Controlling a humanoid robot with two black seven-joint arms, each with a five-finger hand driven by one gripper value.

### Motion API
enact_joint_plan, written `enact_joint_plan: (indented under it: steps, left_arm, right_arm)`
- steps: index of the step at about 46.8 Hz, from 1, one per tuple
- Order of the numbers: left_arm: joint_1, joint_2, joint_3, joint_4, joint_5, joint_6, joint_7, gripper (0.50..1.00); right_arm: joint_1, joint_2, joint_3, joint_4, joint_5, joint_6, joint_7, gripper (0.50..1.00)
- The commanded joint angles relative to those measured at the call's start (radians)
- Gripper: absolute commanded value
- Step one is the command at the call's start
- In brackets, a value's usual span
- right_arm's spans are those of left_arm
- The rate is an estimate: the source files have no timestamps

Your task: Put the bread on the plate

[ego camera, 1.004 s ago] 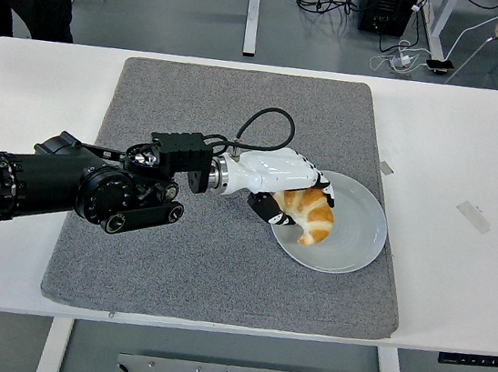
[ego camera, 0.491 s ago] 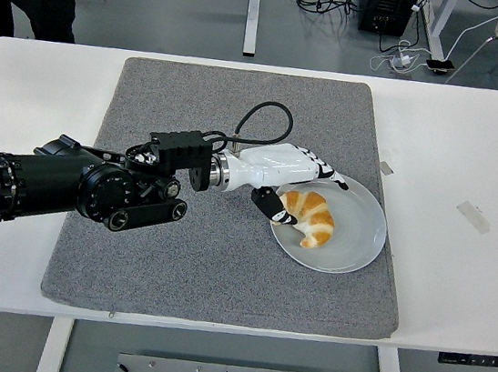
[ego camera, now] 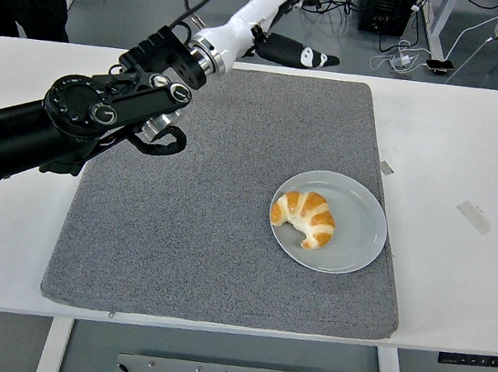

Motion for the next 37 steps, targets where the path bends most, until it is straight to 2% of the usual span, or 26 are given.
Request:
enact_joint_plan:
  steps: [1,7,17,25,30,37]
  left_arm:
    - [0.035,0.043,-0.066,-0.001,-0.037,-0.001,-0.002,0.952]
    - [0.130,0.097,-0.188,0.001,-0.061,-0.001,-0.005,0.955]
    - [0.275,0.129,-0.429,-0.001,-0.063,-0.008,-0.035,0.955]
    - [0.361,0.138,-0.613,0.002,-0.078,-0.080,-0.037,0.957]
    - [0.400,0.138,-0.673,0.008,-0.110,-0.114,-0.037,0.957]
    - [0.424,0.135,-0.679,0.043,-0.176,-0.137,-0.037,0.957]
  right_arm:
    - [0.000,0.000,0.000,0.000,0.000,0.000,0.000,1.000]
    - [0.000,0.000,0.000,0.000,-0.001,0.000,0.000,1.000]
    - [0.000,0.000,0.000,0.000,0.000,0.000,0.000,1.000]
    - [0.000,0.000,0.000,0.000,0.000,0.001,0.000,1.000]
    - [0.002,0.000,0.006,0.018,0.000,0.004,0.000,1.000]
    - [0.000,0.000,0.006,0.017,0.000,0.004,0.000,1.000]
